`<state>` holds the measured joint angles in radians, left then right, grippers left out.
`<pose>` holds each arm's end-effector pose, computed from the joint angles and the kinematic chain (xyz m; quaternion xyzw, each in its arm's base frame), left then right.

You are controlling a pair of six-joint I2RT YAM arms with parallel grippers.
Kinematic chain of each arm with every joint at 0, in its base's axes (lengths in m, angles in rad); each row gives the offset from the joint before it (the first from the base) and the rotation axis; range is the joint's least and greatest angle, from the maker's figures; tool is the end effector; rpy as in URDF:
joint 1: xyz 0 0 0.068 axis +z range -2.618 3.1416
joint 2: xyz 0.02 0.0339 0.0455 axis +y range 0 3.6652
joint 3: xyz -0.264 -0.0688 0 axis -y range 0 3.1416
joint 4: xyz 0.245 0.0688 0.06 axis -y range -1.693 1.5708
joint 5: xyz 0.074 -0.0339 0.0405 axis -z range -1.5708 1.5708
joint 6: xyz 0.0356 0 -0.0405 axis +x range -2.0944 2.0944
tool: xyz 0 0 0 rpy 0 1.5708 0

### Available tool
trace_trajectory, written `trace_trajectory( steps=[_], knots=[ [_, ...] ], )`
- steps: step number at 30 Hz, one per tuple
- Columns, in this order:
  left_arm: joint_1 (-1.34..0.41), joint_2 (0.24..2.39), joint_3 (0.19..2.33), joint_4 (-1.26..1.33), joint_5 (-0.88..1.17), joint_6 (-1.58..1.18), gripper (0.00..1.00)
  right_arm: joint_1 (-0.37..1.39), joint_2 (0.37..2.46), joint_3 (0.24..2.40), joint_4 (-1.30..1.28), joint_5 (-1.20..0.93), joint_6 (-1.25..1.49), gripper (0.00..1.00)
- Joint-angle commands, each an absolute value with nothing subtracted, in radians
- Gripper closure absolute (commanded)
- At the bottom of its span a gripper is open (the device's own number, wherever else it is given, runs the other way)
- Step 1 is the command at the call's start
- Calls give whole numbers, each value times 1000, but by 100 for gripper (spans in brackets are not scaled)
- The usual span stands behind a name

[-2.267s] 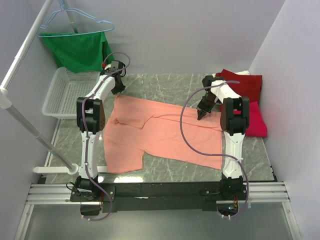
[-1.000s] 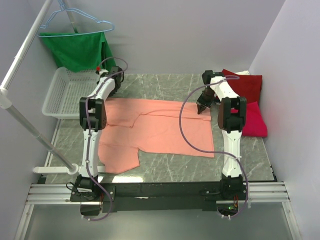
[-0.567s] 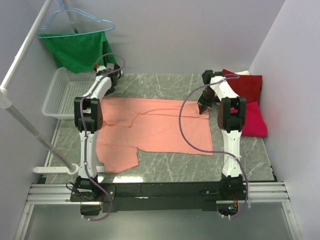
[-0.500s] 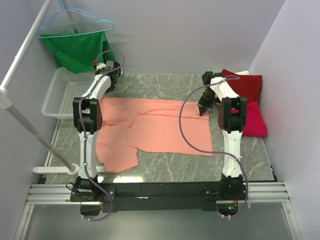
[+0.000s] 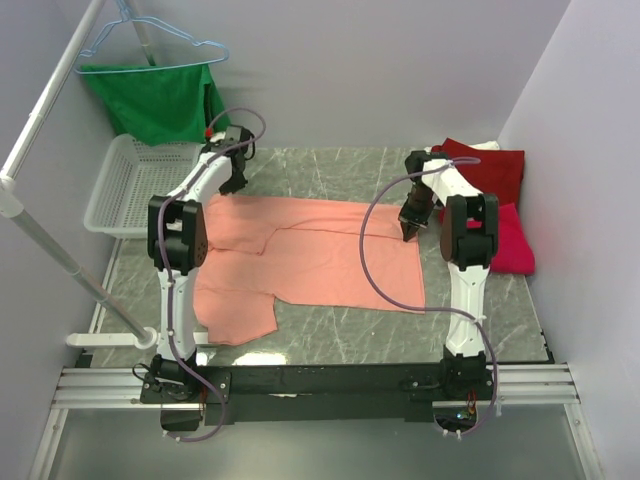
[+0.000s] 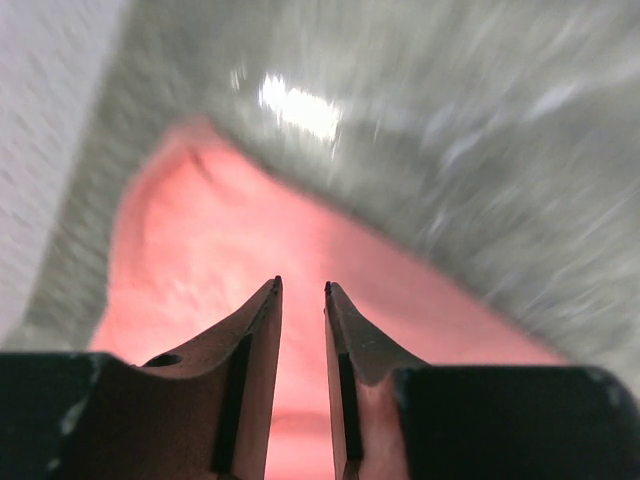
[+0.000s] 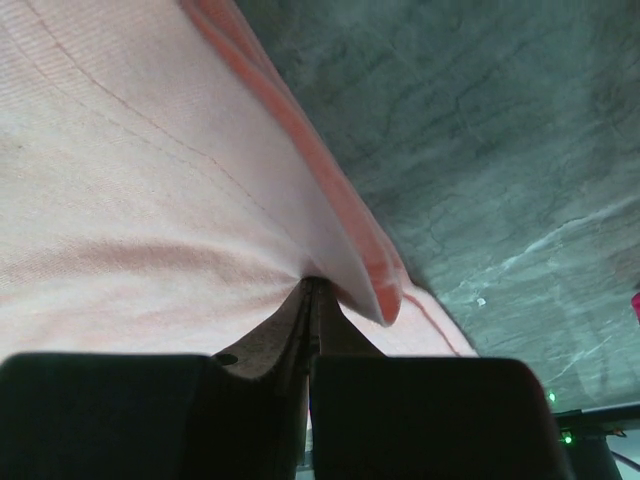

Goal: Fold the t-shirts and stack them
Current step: Fold the tshirt

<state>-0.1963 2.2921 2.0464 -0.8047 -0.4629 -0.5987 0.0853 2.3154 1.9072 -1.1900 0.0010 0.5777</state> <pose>0.4927 -0.0818 0.2185 -0.2458 0.9098 0.1074 0.3167 0.4430 0.0378 0.1559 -0.2437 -0.9698 0.0049 0.0128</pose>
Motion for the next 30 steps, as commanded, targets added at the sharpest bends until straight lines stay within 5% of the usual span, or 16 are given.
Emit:
trace_trajectory(
  steps=[1,8,17,30],
  knots=[
    [-206,2238,1959,-864,-365,-638,71,86,2390,1991,-1195,32,580,99],
    [-222,2298,1956,-899,-357,-658,73,83,2440,2072,-1221,29,594,99],
    [-232,2500,2235,-963,-278,-655,73,28,2477,2221,-1270,18,612,99],
    [-232,2530,2292,-775,-126,-615,69,-38,2482,2324,-1269,3,581,98]
  ],
)
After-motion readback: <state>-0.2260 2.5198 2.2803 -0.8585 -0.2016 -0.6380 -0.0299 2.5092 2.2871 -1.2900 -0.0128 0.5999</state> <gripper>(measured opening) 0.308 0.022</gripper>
